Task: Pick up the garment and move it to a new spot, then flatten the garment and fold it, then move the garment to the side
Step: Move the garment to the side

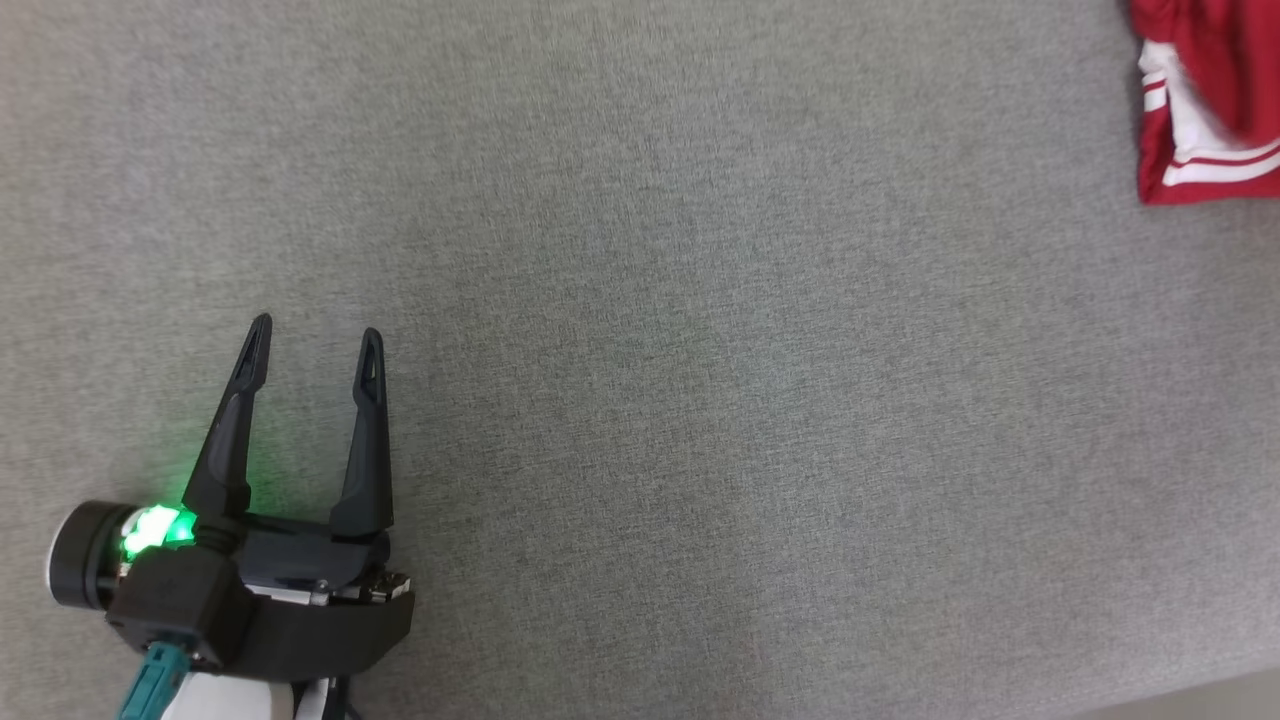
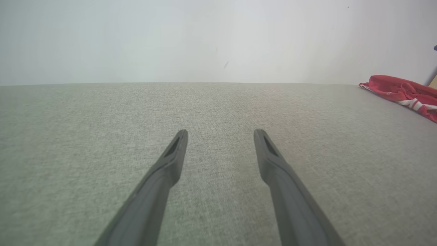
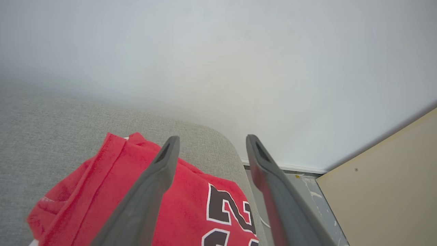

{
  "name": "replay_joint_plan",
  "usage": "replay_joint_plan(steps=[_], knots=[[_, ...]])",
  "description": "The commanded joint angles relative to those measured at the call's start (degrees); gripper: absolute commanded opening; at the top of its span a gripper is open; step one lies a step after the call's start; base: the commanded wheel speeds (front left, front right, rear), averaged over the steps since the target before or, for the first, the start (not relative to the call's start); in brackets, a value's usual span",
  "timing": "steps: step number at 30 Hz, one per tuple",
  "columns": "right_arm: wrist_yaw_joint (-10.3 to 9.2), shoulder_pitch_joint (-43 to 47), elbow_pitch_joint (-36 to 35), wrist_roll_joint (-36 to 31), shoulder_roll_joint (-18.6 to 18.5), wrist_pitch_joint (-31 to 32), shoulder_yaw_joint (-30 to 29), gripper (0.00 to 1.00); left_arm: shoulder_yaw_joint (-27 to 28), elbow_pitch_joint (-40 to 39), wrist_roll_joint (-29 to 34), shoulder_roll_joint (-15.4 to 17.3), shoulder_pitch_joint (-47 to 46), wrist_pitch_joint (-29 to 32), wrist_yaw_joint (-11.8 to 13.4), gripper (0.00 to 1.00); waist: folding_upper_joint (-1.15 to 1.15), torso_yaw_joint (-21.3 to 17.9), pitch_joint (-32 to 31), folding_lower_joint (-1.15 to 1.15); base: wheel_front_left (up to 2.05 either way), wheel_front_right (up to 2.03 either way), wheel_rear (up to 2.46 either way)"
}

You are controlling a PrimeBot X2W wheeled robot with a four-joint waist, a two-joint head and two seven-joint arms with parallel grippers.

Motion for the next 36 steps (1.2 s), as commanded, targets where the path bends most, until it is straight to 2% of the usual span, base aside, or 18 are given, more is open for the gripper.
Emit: replay_joint_plan(steps=[1,7,12,20,24,31,36], knots=[[-0.18,-0.46,-0.33,-0.22,0.72,-0.82,0.23,1.0,0.38,1.51,-0.3,0.07,0.77,0.06,0.42,1.0,0.0,0.28,-1.6,0.0,0.0,0.0,0.0],[-0.18,2.52,-3.39,0.35,3.54,-3.11,-0.3,1.0,1.08,2.31,-1.96,-0.98,2.28,-0.06,0.53,1.0,0.0,1.31,-7.72,0.0,0.0,0.0,0.0],[-0.18,8.65,-9.96,0.76,6.89,-3.46,-2.65,1.0,2.76,2.93,-2.85,-1.74,5.32,-0.08,0.92,1.0,0.0,2.49,-14.24,0.0,0.0,0.0,0.0],[-0.18,26.7,-20.78,-1.2,11.9,-3.49,-10.21,1.0,5.18,4.6,-4.3,-2.9,11.98,-0.08,0.81,1.0,0.0,5.11,-26.0,0.0,0.0,0.0,0.0],[-0.18,35.2,-25.2,-2.57,13.98,-3.5,-13.29,1.0,5.45,5.4,-4.87,-3.3,14.39,-0.09,0.54,1.0,0.0,6.55,-29.95,0.0,0.0,0.0,0.0],[-0.18,50.42,-33.47,-3.98,18.31,-3.28,-19.88,1.0,5.77,6.7,-5.15,-3.68,17.07,-0.09,0.09,1.0,0.0,8.38,-34.27,0.0,0.0,0.0,0.0],[-0.18,59.53,-40.67,-5.19,22.43,-1.42,-23.17,1.0,6.79,7.13,-5.42,-3.79,18.12,-0.09,-0.03,1.0,0.0,8.2,-35.72,0.0,0.0,0.0,0.0]])
